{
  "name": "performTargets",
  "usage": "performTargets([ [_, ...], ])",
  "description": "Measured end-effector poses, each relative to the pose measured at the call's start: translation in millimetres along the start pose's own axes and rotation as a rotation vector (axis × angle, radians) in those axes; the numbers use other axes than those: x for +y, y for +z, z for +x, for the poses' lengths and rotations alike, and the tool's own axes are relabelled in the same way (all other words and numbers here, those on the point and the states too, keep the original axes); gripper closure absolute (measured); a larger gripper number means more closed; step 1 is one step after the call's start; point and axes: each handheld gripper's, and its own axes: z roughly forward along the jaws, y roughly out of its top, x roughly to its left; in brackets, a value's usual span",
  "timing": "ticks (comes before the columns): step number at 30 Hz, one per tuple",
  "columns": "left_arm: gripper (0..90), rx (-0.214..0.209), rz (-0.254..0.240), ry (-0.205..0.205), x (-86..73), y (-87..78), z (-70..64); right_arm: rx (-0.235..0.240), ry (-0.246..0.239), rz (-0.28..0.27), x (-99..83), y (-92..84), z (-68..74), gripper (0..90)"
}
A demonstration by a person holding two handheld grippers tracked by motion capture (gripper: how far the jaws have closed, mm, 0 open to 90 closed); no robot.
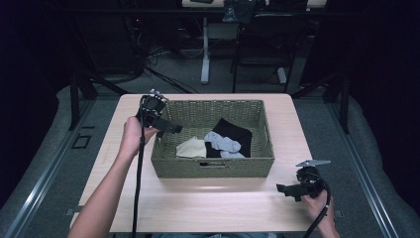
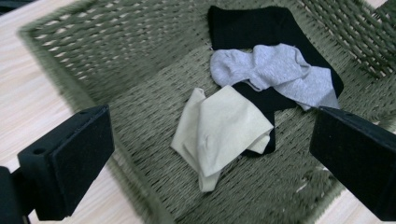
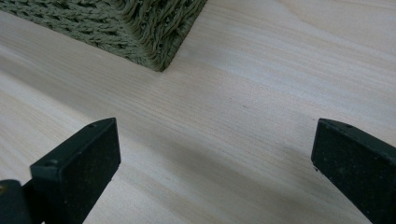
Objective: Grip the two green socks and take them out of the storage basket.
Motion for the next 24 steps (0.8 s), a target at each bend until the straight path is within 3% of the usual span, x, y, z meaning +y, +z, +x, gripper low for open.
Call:
performTargets([
  [11,1.1,-0.033,0.087,0.035,12.9,44.9,-11.1,0.001,0.0,0.0,-0.1,0.0,-0.2,0.7],
  [24,8.5,-0.048,0.202,0.034,14.6,93.6,-14.5,0.005,-0.002,-0.001,0.1,-0.4,-0.4,0.7],
])
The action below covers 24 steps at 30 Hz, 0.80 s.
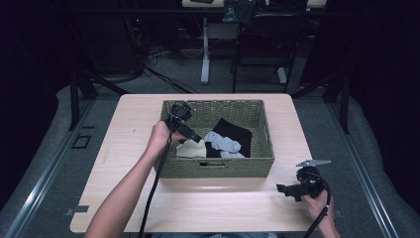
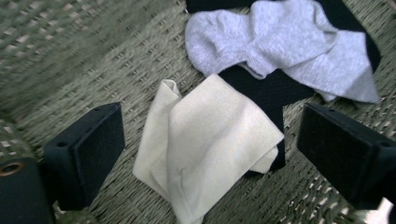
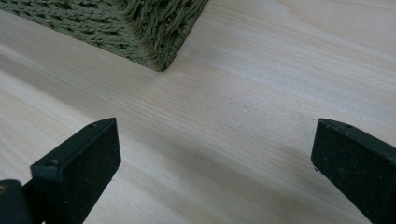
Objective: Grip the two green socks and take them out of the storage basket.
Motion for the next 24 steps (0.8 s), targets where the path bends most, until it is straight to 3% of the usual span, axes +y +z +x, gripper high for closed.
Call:
performTargets([
  [15,24.6,0.003,0.12,-0.013,2.8,38.4,5.4,0.003,0.001,-0.001,-0.2,-0.4,-0.6,0.8],
  [18,33.3,0.0,0.14,-0.019,2.3,43.1,6.3,0.0,0.004,-0.003,-0.3,-0.2,-0.6,0.8],
  [20,45.1,-0.001,0.144,-0.016,2.1,44.1,6.7,0.0,0.004,-0.001,-0.3,-0.1,-0.8,0.8],
  [21,45.1,-0.004,0.142,-0.02,1.8,44.5,6.6,0.003,0.002,0.001,-0.2,-0.1,-1.1,0.8],
  [22,54.8,0.004,0.14,-0.014,1.5,44.2,6.4,0.003,0.002,0.001,-0.2,-0.1,-1.0,0.8],
  [23,54.8,0.007,0.14,-0.011,1.3,44.0,6.0,0.003,0.001,0.003,-0.2,-0.2,-1.0,0.8],
  [24,65.2,0.012,0.14,-0.004,0.9,43.5,5.3,0.0,0.003,0.001,-0.4,-0.3,-0.8,0.8],
])
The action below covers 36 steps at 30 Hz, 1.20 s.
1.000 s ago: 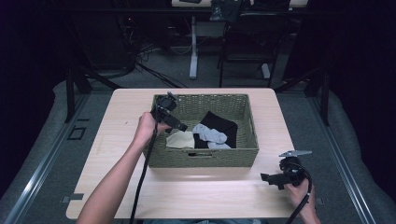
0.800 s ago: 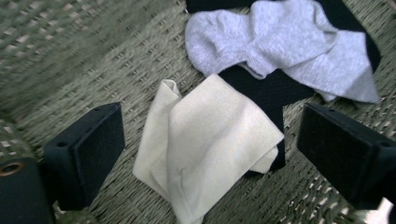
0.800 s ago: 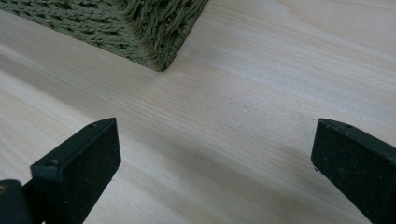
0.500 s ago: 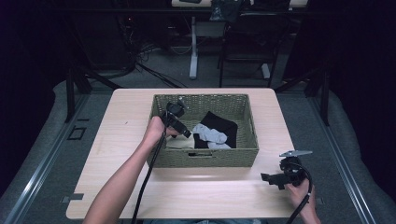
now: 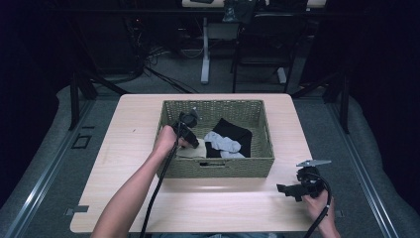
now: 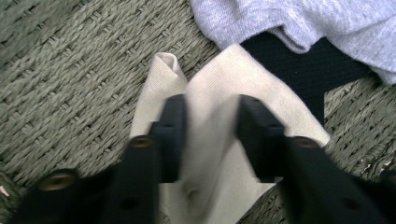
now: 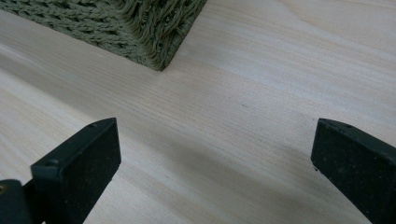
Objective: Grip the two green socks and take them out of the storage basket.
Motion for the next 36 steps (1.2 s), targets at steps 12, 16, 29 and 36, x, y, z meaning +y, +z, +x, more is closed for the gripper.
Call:
performTargets([
  [12,86.0,0.042,-0.068,0.039,-5.2,-19.8,-4.9,0.002,-0.004,0.004,0.2,0.0,-0.2,0.8],
  [16,86.3,0.041,-0.091,0.048,-5.9,-29.7,-6.7,0.001,-0.004,0.006,0.2,0.3,-0.3,0.8],
  [29,86.5,0.049,-0.152,0.085,-4.7,-66.9,-15.0,-0.003,-0.001,0.007,0.2,1.0,-0.4,0.8],
  [36,86.6,0.034,-0.17,0.089,-2.9,-80.4,-15.3,0.0,0.001,0.006,0.0,1.1,-0.6,0.9],
])
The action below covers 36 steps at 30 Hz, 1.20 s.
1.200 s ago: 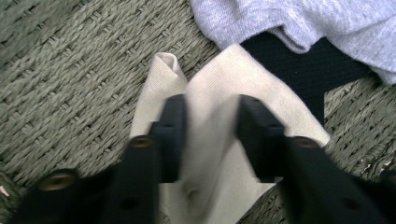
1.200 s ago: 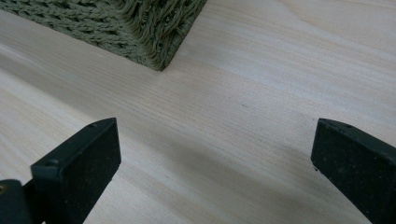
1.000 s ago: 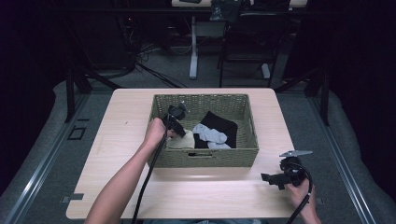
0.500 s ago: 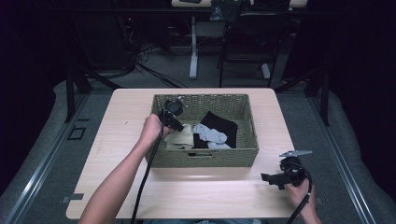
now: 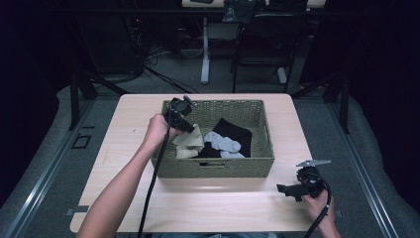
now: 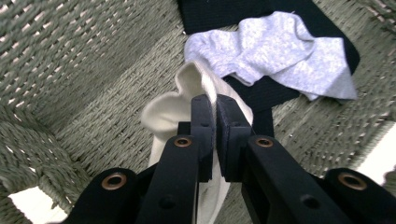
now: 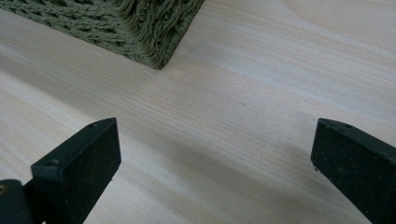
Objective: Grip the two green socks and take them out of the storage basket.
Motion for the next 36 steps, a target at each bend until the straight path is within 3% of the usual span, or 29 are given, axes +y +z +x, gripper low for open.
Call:
performTargets([
  [11,86.6,-0.046,-0.038,0.01,2.3,-20.4,-0.8,0.001,0.008,0.001,-0.4,0.5,-0.6,0.8],
  [36,86.6,-0.036,-0.117,0.019,13.0,-71.7,2.8,0.002,0.0,0.001,-0.2,1.0,1.5,0.7],
])
